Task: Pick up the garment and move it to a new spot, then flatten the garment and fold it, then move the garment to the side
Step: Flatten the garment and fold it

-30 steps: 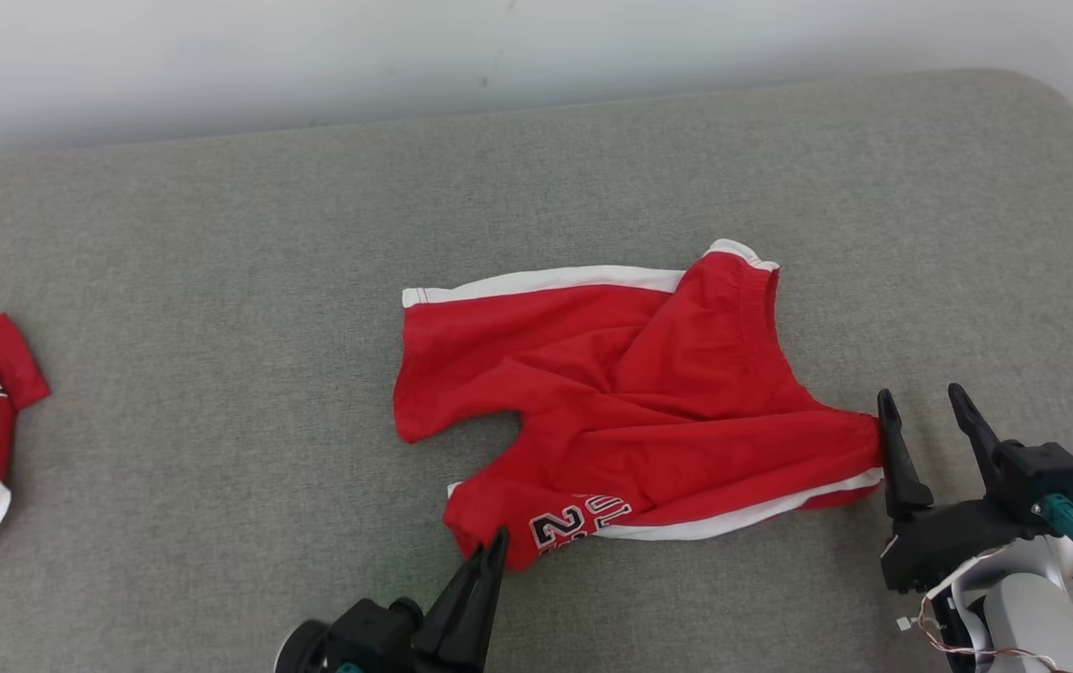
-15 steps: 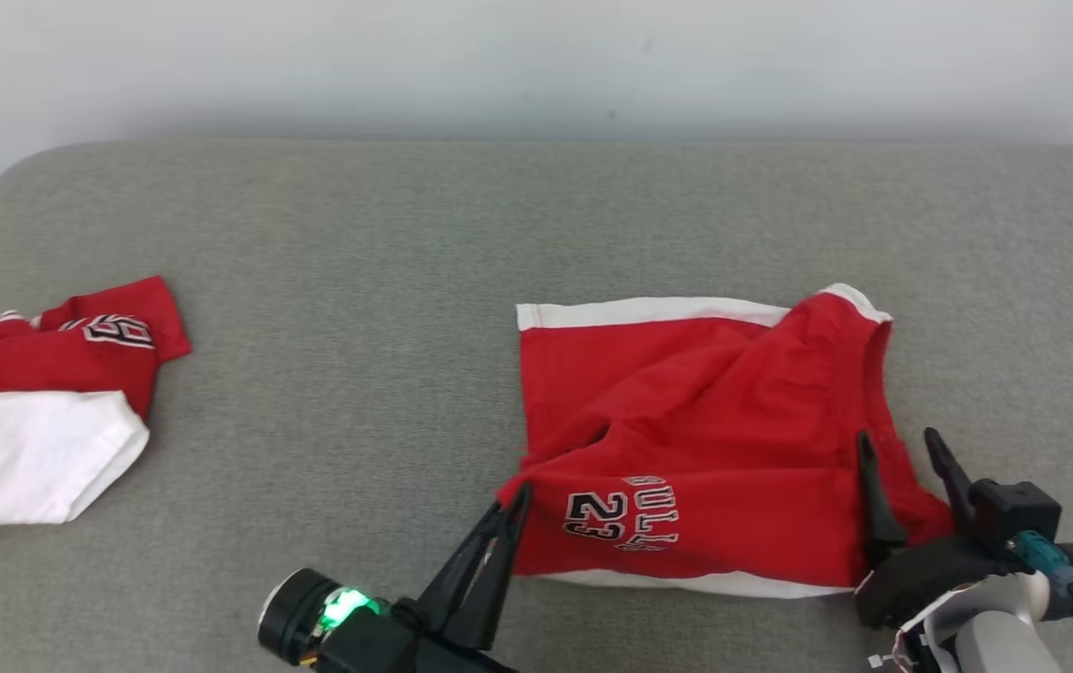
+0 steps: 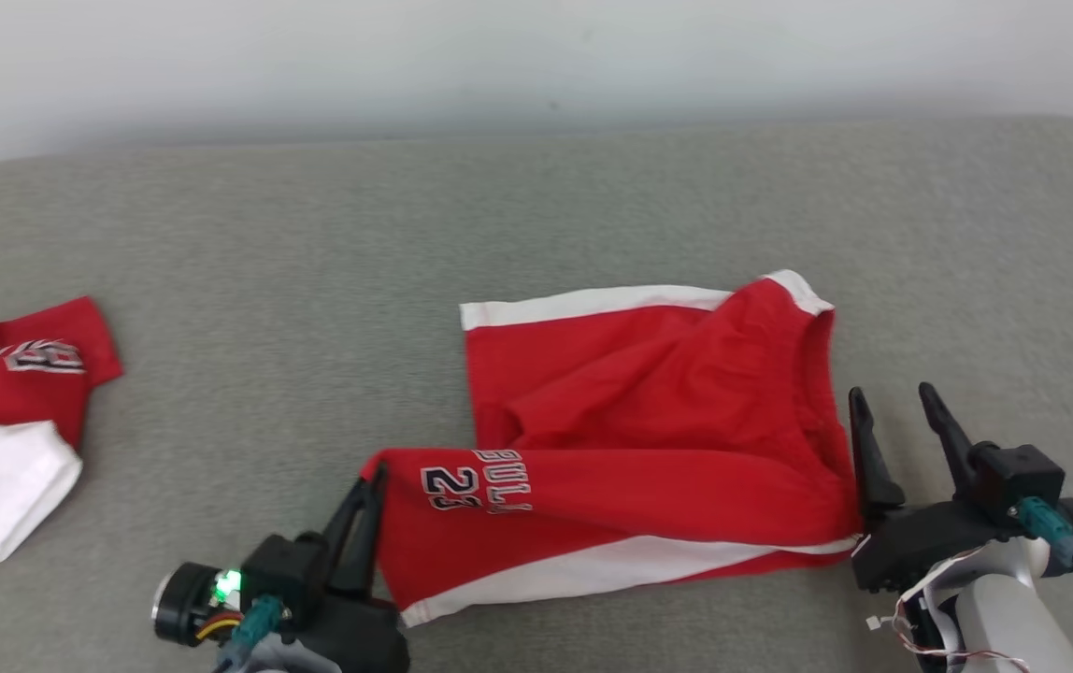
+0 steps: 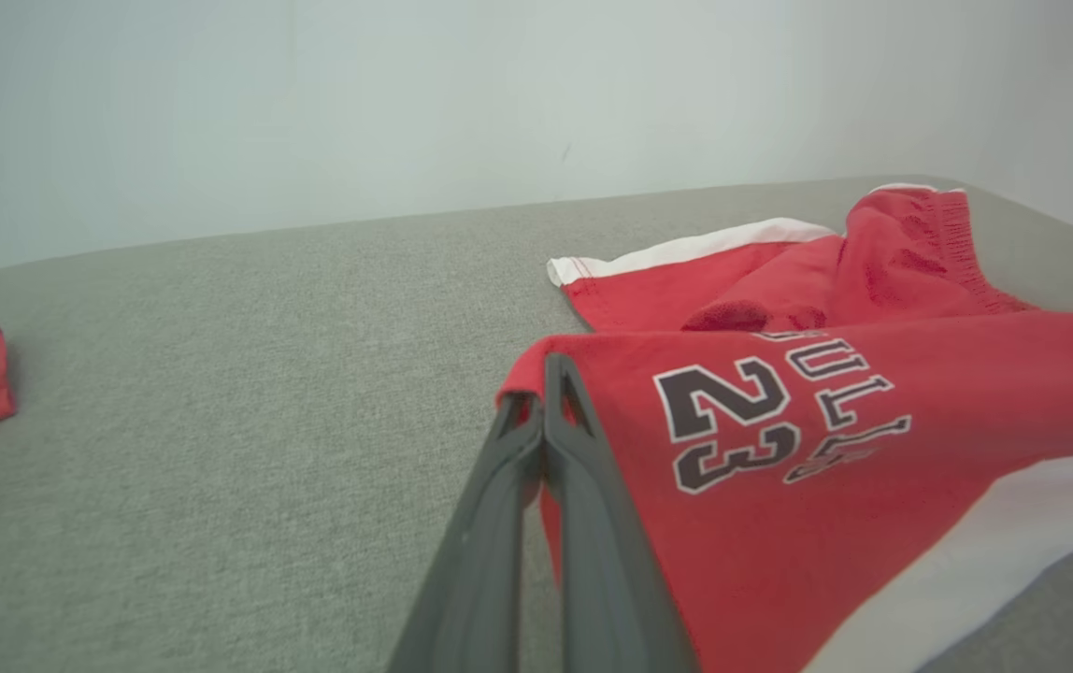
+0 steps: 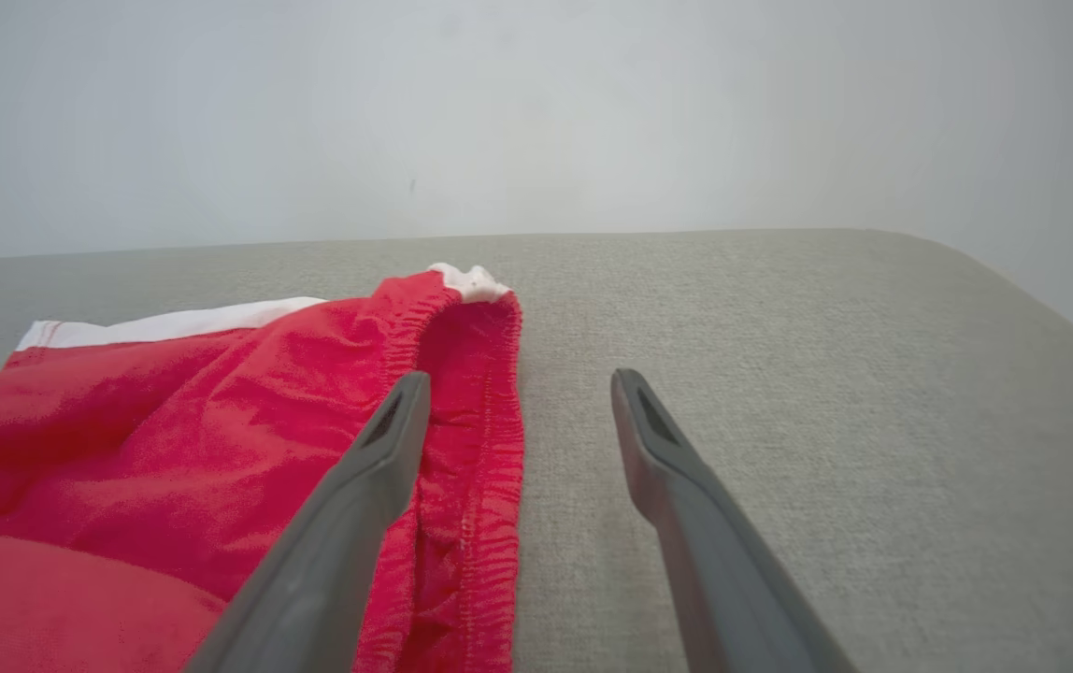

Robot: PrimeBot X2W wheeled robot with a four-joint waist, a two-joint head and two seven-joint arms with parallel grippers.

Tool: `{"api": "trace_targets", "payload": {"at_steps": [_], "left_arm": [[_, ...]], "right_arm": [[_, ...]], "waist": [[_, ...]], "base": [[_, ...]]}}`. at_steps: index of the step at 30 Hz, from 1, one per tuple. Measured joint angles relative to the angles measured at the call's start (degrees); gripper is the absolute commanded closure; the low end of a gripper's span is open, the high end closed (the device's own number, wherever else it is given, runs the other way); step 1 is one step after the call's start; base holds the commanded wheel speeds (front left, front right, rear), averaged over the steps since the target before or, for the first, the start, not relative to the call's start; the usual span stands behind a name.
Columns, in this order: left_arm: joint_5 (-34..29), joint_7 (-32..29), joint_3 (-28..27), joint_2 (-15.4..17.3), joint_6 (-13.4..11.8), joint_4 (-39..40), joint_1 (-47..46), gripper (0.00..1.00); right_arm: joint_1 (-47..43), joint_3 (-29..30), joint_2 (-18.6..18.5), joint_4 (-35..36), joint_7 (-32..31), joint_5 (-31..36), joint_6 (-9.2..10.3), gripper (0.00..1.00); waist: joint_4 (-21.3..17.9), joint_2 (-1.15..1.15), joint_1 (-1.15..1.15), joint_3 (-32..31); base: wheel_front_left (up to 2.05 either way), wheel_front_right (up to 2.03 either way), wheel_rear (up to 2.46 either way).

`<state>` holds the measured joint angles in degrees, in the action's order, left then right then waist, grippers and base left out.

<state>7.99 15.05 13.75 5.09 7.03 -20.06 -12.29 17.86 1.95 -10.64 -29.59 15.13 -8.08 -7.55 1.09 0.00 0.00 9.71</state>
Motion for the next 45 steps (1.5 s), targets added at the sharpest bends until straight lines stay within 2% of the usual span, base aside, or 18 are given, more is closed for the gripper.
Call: {"api": "trace_targets", "payload": {"at_steps": [8, 12, 13, 14, 15, 16, 20, 28, 37, 45], "left_arm": [[-3.0, 0.0, -6.7, 1.0, -4.1, -9.0, -7.9, 1.0], [-4.5, 0.0, -7.5, 2.1, -4.6, -12.0, -10.8, 1.0], [-4.7, 0.0, -7.6, 2.4, -4.5, -13.3, -11.3, 0.73], [-4.7, 0.0, -8.0, 2.5, -4.6, -14.2, -11.6, 0.51], [-4.6, 0.0, -8.4, 2.6, -4.9, -14.9, -11.8, 0.2], [-4.6, 0.0, -8.8, 2.5, -5.2, -15.4, -11.8, 0.0], [-4.4, 0.0, -10.0, 1.7, -6.4, -14.8, -10.5, 0.0], [-3.3, 0.0, -13.1, -0.1, -7.5, -6.5, 0.1, 0.0], [-2.9, 0.0, -15.2, -1.6, -6.1, 2.2, 10.0, 0.0], [-3.4, 0.0, -14.3, -2.0, -4.4, 5.4, 15.8, 0.0]], "right_arm": [[-0.2, 1.8, -0.8, 2.0, 0.0, -0.2, 0.0, 0.0], [-0.6, 2.0, -0.8, 2.3, 0.0, -0.2, 0.0, 0.0], [-0.6, 2.0, -0.7, 2.4, 0.0, -0.2, 0.0, 0.0], [-0.7, 1.9, -0.5, 2.4, 0.0, -0.2, 0.0, 0.0], [-0.7, 1.6, -0.5, 2.5, 0.0, -0.2, 0.0, 0.0], [-0.8, 1.2, -0.3, 2.7, 0.0, -0.2, 0.0, 0.0], [-1.8, -0.6, 0.3, 3.3, 0.0, -0.2, 0.0, 0.0], [-6.1, -5.3, 1.5, 7.9, 0.0, 0.1, 0.0, 0.0], [-11.4, -8.6, 2.4, 9.8, 0.0, 1.7, 0.0, 0.0], [-14.9, -9.9, 3.5, 8.8, 0.0, 2.3, 0.0, 0.0]], "waist": [[-6.1, 0.0, 0.0, 3.3], [-8.1, 0.0, 0.01, 4.6], [-8.4, 0.0, 0.01, 4.8], [-8.6, 0.0, 0.01, 4.9], [-8.8, 0.0, 0.01, 4.9], [-8.9, 0.0, 0.01, 4.8], [-8.8, 0.0, 0.01, 3.6], [-7.2, 0.0, -0.01, -1.4], [-4.4, -0.01, -0.01, -6.9], [-2.5, -0.01, -0.01, -10.3]], "base": [[0.0, 0.0, 0.0], [0.0, 0.0, 0.0], [0.0, 0.0, 0.0], [0.0, 0.0, 0.0], [0.0, 0.0, 0.0], [0.0, 0.0, 0.0], [0.0, 0.0, 0.0], [0.0, 0.0, 0.0], [0.0, 0.0, 0.0], [0.0, 0.0, 0.0]]}}
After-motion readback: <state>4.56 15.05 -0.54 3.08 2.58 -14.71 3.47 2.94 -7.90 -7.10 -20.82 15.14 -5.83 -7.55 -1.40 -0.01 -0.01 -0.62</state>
